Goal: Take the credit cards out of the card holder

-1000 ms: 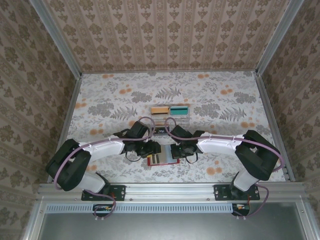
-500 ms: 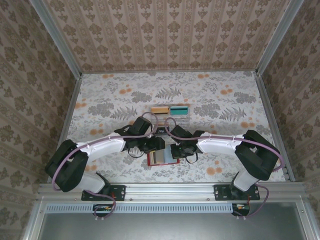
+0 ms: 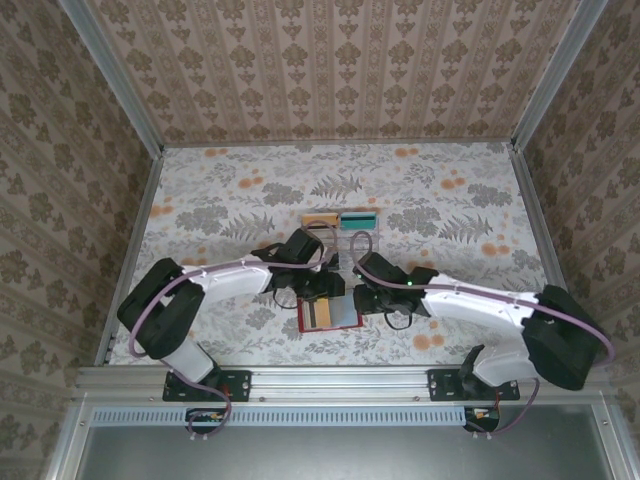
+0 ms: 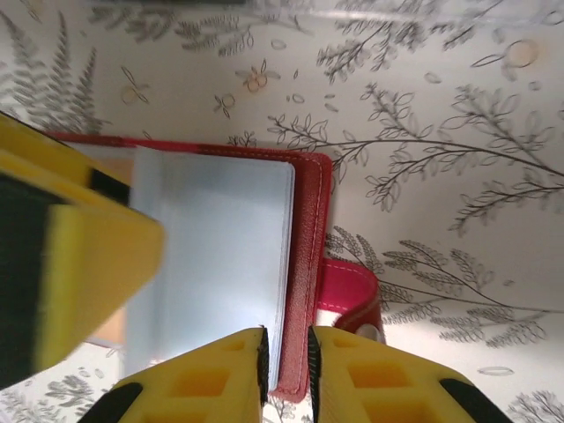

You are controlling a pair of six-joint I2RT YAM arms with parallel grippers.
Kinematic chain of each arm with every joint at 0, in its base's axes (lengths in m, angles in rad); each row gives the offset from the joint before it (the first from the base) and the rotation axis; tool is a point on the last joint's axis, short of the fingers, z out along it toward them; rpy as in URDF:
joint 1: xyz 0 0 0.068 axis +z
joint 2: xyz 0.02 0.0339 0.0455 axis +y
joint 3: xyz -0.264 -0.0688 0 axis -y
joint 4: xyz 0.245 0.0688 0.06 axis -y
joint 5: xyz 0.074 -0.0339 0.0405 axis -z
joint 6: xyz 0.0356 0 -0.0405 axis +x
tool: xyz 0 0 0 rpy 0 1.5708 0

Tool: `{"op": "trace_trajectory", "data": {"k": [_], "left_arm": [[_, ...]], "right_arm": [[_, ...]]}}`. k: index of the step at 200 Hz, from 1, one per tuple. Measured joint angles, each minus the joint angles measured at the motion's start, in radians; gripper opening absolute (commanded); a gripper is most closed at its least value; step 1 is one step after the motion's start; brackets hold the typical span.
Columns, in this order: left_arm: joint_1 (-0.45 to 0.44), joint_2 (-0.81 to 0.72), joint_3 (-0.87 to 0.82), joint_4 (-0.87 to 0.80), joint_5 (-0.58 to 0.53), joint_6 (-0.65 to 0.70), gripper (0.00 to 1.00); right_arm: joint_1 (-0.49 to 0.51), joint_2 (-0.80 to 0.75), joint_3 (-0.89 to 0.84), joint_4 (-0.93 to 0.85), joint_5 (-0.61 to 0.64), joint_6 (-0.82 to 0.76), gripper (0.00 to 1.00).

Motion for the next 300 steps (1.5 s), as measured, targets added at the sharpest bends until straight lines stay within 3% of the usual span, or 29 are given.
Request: {"op": "trace_trajectory", "data": {"k": [76,132,165,228,300], "left_arm": [[-0.006,-0.013,0.01,-0.018,-0.014,0.008,0.36],[0.064,-0.209,-0.109,-0.077,-0.088,0.016,0.08],[0.088,-0.222,-0.188,-0.11,-0.11,0.015,0.01],[0.088,-0.193,-0.212,-0.107,-0.11,0.015,0.0],[0.088,-0.182,-0.215,-0.089,-0.108,0.015,0.0]], "right_arm": [[-0.021,-0.072,-0.071,0.052,-0.034,0.033,0.2],[-0.021,0.043,-0.011,0.146,-0.162,0.026,0.2],[-0.02,0.161,0.043,0.222,-0.255,0.031,0.19],[-0.02,0.303,0.053,0.288,-0.356,0.072,0.21],[-0.02,0.341,0.053,0.314,-0.386,0.102,0.21]]}}
